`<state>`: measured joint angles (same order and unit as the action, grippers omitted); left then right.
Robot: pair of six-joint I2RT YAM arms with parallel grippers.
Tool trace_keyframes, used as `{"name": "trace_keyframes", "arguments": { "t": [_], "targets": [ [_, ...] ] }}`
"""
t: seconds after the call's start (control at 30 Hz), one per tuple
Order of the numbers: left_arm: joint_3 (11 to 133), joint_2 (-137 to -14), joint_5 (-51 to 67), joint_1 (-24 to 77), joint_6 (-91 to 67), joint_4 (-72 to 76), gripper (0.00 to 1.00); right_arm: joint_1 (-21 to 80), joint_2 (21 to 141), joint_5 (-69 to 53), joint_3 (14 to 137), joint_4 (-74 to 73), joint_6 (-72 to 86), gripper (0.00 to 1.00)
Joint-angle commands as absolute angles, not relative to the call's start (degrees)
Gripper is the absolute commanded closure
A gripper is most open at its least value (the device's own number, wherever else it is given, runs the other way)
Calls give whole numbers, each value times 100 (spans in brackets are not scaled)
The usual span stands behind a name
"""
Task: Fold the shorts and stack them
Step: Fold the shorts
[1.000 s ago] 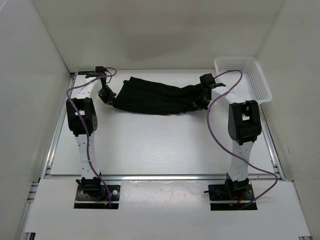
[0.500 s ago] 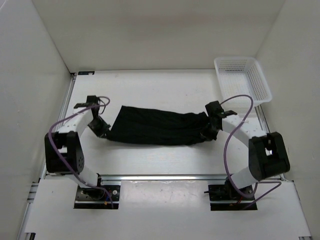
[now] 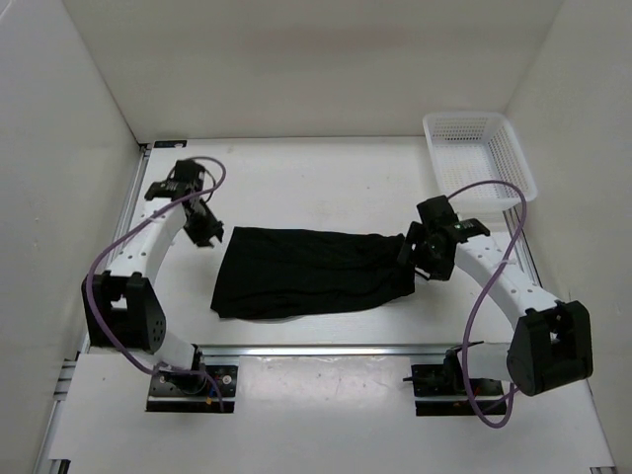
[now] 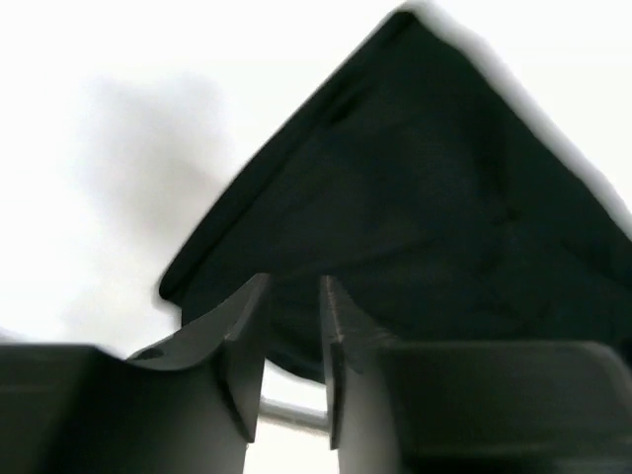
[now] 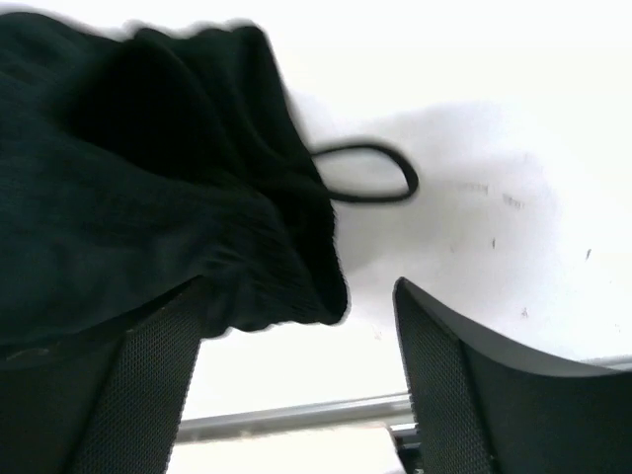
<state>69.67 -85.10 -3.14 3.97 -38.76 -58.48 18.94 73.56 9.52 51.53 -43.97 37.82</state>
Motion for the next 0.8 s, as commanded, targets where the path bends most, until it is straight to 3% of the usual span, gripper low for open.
{"name": "trace_keyframes", "arguments": {
  "t": [0.0,0.03,0.1,0.3,0.47,0.57,0.6,0.67,0.7,0.77],
  "targets": [
    [7689,-9086,-624,886,-3464,-5818,68,1925,7320,1353,5685,-4614,3604,22],
    [7943,-9279,-702,966,-3411,-5818,69,1925,7443,1354,5756,-4614,3551,31],
    [8129,-9886,-642,1124,-3349,-5879,69,1925,7671,1415,5976,-4553,3472,39],
    [8367,-10870,-676,1546,-3278,-5880,58,1925,8260,1415,6494,-4386,3252,37],
    [8498,-11249,-1020,1547,-3331,-5880,57,1925,8796,1284,6749,-4184,3067,37],
    [8744,-11531,-1081,1547,-3331,-5880,61,1925,9200,1283,6899,-4061,3067,52],
    [8797,-11601,-1133,1547,-3331,-5880,71,1864,9289,1283,6899,-4008,3067,70],
    [8920,-11725,-1134,1547,-3331,-5880,90,1863,9421,1344,7048,-4008,3067,86],
    [8921,-11812,-1134,1547,-3331,-5880,90,1863,9491,1345,7049,-4008,3067,96],
    [8982,-11873,-1134,1547,-3331,-5880,90,1802,9666,1485,7049,-3938,3067,100]
  ]
}}
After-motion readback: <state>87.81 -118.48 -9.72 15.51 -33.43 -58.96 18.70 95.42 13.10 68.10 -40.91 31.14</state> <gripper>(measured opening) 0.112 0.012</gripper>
